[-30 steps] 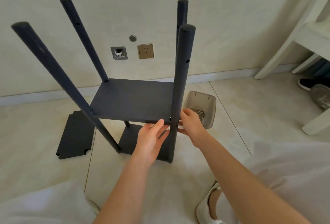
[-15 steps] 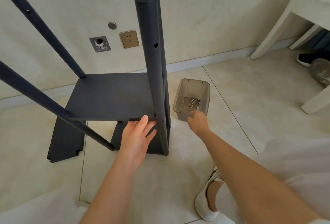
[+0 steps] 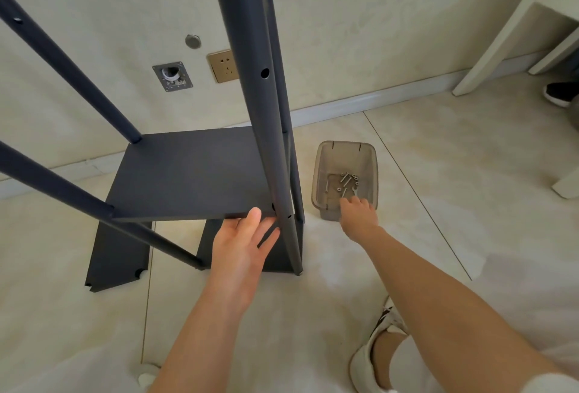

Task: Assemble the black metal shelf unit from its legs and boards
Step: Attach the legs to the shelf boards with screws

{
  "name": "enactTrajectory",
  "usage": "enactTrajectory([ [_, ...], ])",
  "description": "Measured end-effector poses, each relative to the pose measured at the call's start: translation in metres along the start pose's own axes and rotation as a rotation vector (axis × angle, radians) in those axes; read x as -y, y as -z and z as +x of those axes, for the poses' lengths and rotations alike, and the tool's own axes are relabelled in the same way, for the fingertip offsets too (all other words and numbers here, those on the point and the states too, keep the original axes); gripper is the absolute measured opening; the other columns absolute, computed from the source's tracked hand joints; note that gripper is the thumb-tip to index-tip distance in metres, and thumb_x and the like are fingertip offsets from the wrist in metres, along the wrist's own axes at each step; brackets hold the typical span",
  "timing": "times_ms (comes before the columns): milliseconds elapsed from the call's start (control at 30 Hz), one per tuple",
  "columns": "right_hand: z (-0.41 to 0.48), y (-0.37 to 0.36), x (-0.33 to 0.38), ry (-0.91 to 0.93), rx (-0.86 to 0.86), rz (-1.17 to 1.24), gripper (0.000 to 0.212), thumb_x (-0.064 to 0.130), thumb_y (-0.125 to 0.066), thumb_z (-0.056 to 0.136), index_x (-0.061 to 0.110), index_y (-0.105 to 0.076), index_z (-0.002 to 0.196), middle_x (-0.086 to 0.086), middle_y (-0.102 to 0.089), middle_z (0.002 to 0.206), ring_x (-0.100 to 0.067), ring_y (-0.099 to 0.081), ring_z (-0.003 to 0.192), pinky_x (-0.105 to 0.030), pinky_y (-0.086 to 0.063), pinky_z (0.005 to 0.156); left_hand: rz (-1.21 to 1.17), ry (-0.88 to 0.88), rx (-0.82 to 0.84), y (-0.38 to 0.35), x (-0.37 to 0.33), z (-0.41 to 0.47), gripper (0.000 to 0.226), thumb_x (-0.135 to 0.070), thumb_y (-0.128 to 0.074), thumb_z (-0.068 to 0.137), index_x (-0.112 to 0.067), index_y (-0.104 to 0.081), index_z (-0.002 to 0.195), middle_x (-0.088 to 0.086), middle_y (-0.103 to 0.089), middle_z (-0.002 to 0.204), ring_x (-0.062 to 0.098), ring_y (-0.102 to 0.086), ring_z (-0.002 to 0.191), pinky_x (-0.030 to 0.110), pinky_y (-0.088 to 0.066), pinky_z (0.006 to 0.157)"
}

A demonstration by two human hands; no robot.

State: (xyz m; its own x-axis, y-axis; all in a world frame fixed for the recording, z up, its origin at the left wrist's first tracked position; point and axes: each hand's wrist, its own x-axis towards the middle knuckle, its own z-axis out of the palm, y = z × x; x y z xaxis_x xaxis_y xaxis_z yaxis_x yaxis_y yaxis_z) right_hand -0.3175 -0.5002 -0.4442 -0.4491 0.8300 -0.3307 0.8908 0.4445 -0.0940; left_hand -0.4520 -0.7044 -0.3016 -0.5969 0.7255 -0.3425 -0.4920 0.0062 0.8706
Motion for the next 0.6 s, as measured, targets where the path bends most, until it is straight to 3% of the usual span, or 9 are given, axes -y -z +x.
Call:
enactTrajectory([
  [200,-0.026,-0.004,-0.003,0.090,0.043,-0.101,0.043,-0.003,-0.058,0.087,0.012,-0.048,0.126,-0.012,-0.046,0.126,-0.032,-0.047,0.117,-0.040,-0.045,0.090,-0.004,-0.006,0.007,0.000,0.002,0.002,0.020,-0.019,-0.055,0.102,-0.018,-0.059,0.122,-0.011,-0.076,0.105,0.015,-0.072,0.106,0.031,-0.060,0.083],
  [400,-0.080,-0.017,0.003,0.104,0.035,-0.089,0.040,0.000,-0.059,0.088,0.011,-0.049,0.125,-0.011,-0.048,0.124,-0.032,-0.049,0.115,-0.041,-0.046,0.090,-0.022,0.007,-0.019,-0.003,0.002,0.003,0.025,-0.018,-0.059,0.100,-0.015,-0.058,0.125,-0.005,-0.075,0.110,0.017,-0.072,0.107,0.037,-0.059,0.091],
  [500,-0.105,-0.028,0.010,0.142,0.094,-0.098,0.035,-0.003,-0.057,0.089,0.008,-0.051,0.122,-0.012,-0.048,0.123,-0.032,-0.051,0.111,-0.041,-0.048,0.085,-0.041,0.023,-0.028,-0.004,0.000,0.003,0.025,-0.017,-0.060,0.100,-0.012,-0.058,0.124,0.002,-0.070,0.118,0.017,-0.072,0.105,0.038,-0.059,0.092],
  [600,-0.123,-0.037,0.014,0.181,0.183,-0.120,0.030,-0.002,-0.051,0.092,0.008,-0.054,0.121,-0.012,-0.051,0.120,-0.032,-0.054,0.110,-0.041,-0.047,0.085,-0.056,0.025,-0.017,-0.003,0.000,0.002,0.024,-0.017,-0.062,0.098,-0.012,-0.059,0.122,0.001,-0.072,0.113,0.018,-0.072,0.105,0.039,-0.058,0.093],
])
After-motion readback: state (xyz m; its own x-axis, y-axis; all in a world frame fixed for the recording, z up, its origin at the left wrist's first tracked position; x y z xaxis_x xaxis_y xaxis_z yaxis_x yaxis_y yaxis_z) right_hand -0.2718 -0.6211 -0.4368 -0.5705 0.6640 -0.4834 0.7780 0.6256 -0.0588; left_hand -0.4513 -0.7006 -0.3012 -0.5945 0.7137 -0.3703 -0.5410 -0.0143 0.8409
